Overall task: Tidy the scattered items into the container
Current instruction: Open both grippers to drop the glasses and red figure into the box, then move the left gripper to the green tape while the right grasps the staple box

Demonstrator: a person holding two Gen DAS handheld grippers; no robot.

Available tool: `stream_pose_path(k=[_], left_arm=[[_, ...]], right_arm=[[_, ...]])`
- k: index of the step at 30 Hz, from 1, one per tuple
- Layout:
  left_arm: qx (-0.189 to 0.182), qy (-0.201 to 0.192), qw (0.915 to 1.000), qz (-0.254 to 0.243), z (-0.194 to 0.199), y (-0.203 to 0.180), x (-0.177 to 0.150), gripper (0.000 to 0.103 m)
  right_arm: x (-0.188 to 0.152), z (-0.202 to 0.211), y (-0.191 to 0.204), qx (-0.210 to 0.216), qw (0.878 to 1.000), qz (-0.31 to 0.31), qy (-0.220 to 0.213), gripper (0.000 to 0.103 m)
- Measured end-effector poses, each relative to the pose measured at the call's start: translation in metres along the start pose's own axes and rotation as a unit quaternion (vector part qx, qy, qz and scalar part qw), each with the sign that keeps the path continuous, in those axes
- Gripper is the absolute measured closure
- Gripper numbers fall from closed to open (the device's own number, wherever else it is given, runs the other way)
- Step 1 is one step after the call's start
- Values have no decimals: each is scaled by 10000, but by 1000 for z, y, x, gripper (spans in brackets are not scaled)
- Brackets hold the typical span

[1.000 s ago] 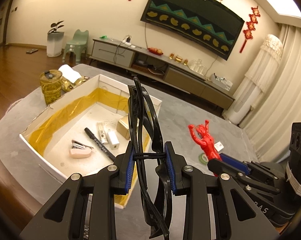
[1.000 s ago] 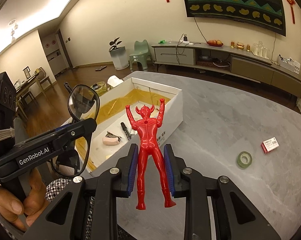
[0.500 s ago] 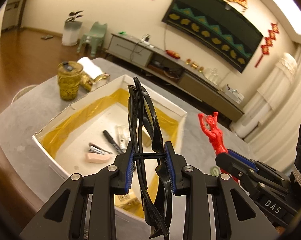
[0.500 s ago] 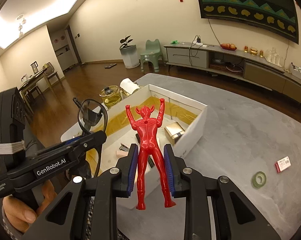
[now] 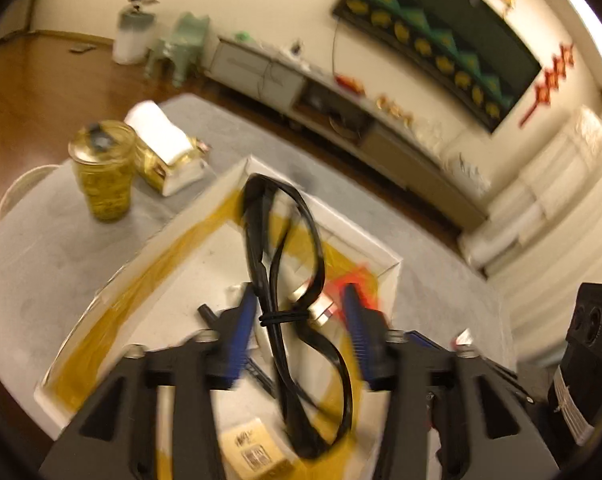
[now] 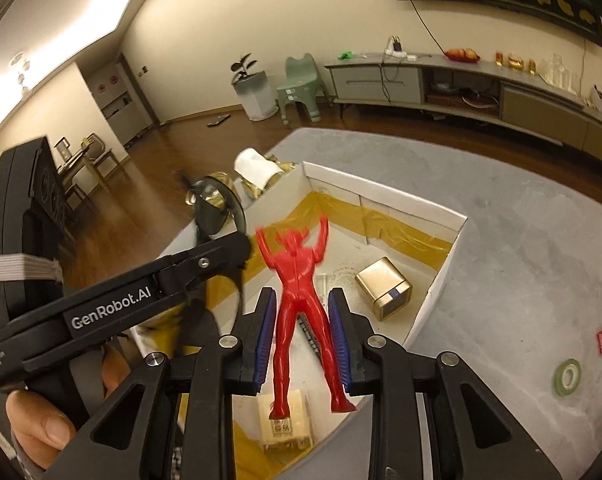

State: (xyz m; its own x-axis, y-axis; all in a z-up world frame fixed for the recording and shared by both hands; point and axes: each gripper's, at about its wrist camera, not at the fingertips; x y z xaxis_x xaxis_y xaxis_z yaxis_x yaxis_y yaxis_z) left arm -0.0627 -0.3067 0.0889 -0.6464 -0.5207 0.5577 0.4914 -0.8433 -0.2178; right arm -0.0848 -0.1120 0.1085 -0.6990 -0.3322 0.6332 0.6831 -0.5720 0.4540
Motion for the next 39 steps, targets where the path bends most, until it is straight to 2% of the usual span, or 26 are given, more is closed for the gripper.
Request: stream_pose_path(k=[1, 3, 8, 14, 19, 28, 39], left_arm=[[51, 62, 10000, 22, -5, 2, 0, 50], [107, 149, 9998, 71, -13, 6, -2, 50], [106, 32, 9993, 349, -1, 22, -17, 50], [-20, -80, 9995, 305, 21, 13, -39, 50], [-174, -99, 9997, 142, 39, -10, -54, 50], [-222, -138, 9991, -333, 66, -61, -80, 50], [-229, -20, 9931, -1153, 69, -144, -116, 50]], right_arm=[[0, -5, -6, -23, 10000, -73, 55, 63], [-6, -8, -13, 23, 9999, -97, 112, 63], [-27, 3, -29, 100, 9997, -76, 203, 62], [-49, 19, -44, 371, 9988, -221, 237, 62], [-59, 37, -48, 561, 9980, -224, 185, 62], [-67, 81, -63, 805, 9962, -321, -104, 62], [-86, 134, -117, 461, 9962, -641, -355, 62]])
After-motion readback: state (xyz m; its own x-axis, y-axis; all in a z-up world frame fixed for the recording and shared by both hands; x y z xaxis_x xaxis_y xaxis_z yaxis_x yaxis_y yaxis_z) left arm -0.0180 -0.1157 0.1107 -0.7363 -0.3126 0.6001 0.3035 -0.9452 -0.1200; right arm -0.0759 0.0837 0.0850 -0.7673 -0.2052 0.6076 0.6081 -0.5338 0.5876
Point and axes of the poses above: each gripper's, at about its wrist camera, not at the fingertips, and z roughly against the way its jaws point, y to its left, x to its top, and after that the axes turned 15 degrees about x, right-handed
